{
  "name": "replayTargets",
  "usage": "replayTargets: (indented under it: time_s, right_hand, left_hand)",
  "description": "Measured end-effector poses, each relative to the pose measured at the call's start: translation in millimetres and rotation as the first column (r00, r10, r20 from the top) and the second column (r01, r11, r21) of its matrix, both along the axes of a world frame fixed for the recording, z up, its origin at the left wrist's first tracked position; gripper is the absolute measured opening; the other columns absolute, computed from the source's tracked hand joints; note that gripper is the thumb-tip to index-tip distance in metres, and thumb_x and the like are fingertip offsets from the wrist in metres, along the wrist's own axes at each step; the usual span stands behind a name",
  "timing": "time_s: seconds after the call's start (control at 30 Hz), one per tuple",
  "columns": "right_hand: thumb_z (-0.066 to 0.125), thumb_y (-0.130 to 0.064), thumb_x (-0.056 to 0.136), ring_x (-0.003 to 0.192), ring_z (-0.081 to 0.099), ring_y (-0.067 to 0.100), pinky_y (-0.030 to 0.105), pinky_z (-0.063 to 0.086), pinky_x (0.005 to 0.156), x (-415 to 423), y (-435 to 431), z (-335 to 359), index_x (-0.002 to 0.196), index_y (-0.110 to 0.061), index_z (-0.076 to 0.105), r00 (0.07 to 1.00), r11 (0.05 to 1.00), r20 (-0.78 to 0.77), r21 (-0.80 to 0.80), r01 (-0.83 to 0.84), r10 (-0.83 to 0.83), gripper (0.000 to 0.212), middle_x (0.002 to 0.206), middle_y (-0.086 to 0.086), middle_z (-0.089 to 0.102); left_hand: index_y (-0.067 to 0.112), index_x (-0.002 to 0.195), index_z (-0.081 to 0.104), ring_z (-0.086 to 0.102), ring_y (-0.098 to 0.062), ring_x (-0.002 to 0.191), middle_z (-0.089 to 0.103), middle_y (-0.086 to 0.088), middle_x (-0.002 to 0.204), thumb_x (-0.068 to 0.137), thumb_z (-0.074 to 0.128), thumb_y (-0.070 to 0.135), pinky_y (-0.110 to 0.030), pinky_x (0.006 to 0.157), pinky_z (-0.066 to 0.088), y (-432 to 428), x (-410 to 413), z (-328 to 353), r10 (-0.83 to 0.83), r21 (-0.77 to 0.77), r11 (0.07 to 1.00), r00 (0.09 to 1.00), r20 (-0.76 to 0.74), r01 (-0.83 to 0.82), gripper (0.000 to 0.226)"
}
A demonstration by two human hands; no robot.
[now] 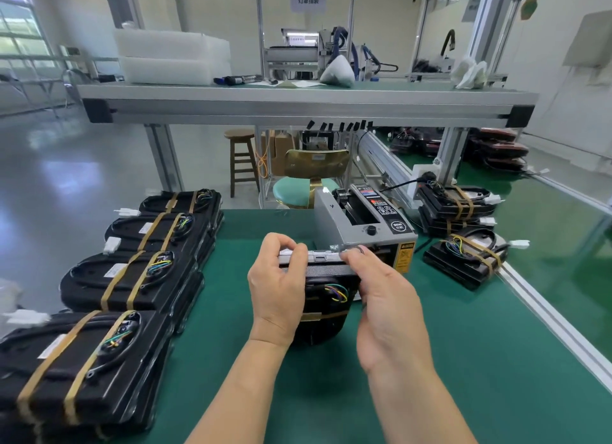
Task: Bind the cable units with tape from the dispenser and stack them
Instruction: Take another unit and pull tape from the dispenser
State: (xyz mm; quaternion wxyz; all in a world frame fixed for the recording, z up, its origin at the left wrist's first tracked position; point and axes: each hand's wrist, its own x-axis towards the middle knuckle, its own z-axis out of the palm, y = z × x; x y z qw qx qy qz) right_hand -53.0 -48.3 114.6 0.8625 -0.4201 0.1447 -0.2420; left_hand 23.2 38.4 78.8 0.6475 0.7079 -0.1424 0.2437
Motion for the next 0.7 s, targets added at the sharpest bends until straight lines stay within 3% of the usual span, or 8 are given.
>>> replayTargets:
  time_s: [0.1,0.23,0.37,0.53,0.7]
  right_hand:
    - [0.067,0.0,0.085,0.076,0.07,0.01,0.016,0.051,0.054,-1.0,10.6,-2.4,0.069,-0.007,0.077,1.0,0.999,0.0,-0.031,-0.03,0.03,0.019,0.129,0.009,0.063]
    - [0.065,-0.002,0.087,0.101,0.067,0.026,0.018,0.053,0.059,2.0,15.8,-6.2,0.073,-0.006,0.077,0.999,0.996,-0.032,-0.082,-0.044,0.041,0.019,0.134,0.015,0.059]
    - [0.065,-0.002,0.087,0.104,0.066,0.027,0.017,0.052,0.058,4.3,16.6,-5.5,0.072,-0.007,0.078,0.998,0.993,-0.044,-0.112,-0.041,0.037,0.02,0.135,0.016,0.058]
    - [0.068,-0.003,0.086,0.09,0.068,0.02,0.017,0.052,0.055,4.8,16.6,-5.0,0.069,-0.01,0.078,0.998,0.992,-0.051,-0.118,-0.051,0.046,0.021,0.131,0.016,0.061]
    - [0.068,-0.005,0.086,0.094,0.067,0.021,0.016,0.052,0.058,6.5,18.3,-6.3,0.069,-0.01,0.078,0.999,0.982,-0.035,-0.185,-0.033,0.027,0.021,0.127,0.011,0.062]
  left_hand:
    - [0.019,0.075,0.054,0.049,-0.005,0.068,0.057,0.009,0.074,0.084,0.056,0.024,-0.013,0.065,0.039,0.2,-2.0,0.2,-0.016,-0.019,1.0,1.0,0.002,0.016,0.011]
    - [0.016,0.074,0.054,0.049,-0.005,0.067,0.056,0.006,0.073,0.084,0.056,0.024,-0.016,0.064,0.041,1.8,-2.7,-0.2,-0.015,-0.022,1.0,1.0,0.002,0.015,0.013]
    - [0.017,0.073,0.053,0.049,-0.005,0.066,0.056,0.006,0.072,0.084,0.057,0.024,-0.016,0.064,0.041,3.7,-1.7,-0.5,-0.005,-0.019,1.0,1.0,0.012,0.005,0.013]
    - [0.016,0.073,0.053,0.049,-0.004,0.066,0.056,0.006,0.071,0.083,0.057,0.025,-0.015,0.063,0.04,6.4,-1.5,-0.1,-0.017,-0.024,1.0,1.0,0.012,0.017,0.014]
    - [0.016,0.073,0.053,0.048,-0.003,0.063,0.055,0.006,0.069,0.082,0.059,0.027,-0.015,0.061,0.04,6.6,-1.9,0.9,-0.02,-0.031,0.999,1.0,0.01,0.02,0.016]
